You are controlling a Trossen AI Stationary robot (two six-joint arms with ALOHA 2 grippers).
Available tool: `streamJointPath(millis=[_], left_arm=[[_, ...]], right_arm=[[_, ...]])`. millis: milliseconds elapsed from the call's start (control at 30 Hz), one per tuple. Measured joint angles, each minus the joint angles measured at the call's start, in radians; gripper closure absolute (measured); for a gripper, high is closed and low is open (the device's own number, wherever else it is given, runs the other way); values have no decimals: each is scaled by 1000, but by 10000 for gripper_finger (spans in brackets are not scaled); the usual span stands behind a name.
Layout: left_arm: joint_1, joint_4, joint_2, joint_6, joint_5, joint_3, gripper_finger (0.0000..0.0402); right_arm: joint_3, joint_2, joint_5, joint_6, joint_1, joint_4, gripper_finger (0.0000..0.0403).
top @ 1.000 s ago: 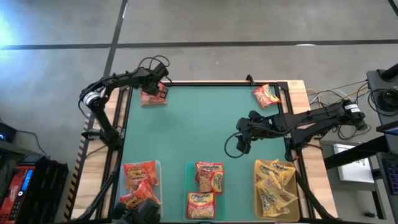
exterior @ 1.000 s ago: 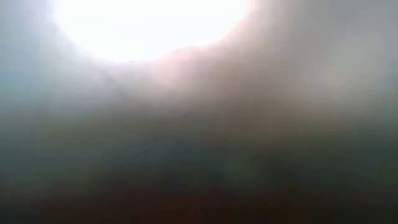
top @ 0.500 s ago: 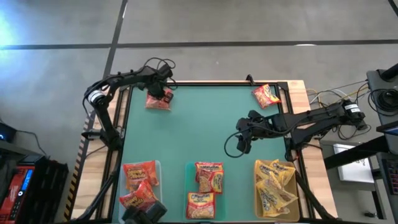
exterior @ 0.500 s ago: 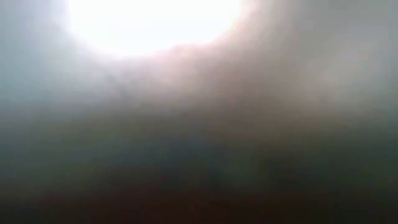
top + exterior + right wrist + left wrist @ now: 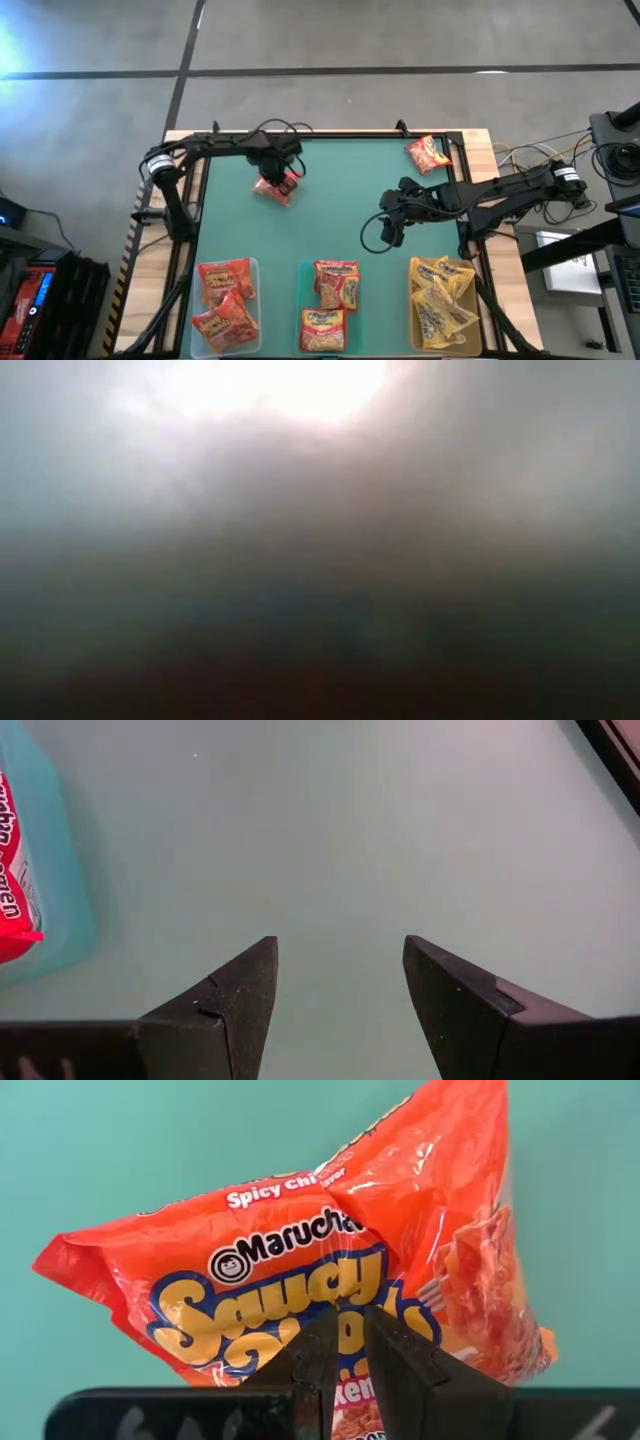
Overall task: Sort Maruchan noodles
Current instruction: Put the orange noodle pack into the transparent bin
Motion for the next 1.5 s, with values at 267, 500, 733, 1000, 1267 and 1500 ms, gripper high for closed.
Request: streamJointPath(millis=[267, 500, 733, 1000, 1267, 1500], left_arm=[[-163, 167, 0, -22, 77, 0, 363], [-286, 367, 0, 29, 134, 7, 363], [-350, 315, -17, 50, 100, 60, 363], [-360, 94, -140, -182, 44, -19, 363], [-369, 381, -276, -441, 44, -286, 363], [-370, 674, -294, -451, 49, -434, 344]], right_arm=[[0, 0, 1, -43, 0, 1, 197], [0, 0, 0, -43, 0, 2, 197], [0, 0, 14, -41, 0, 63, 197], [-48, 0, 105, -183, -39, 200, 197], [-221, 0, -182, -296, -178, 617, 197], [-349, 0, -266, -217, -267, 892, 197]])
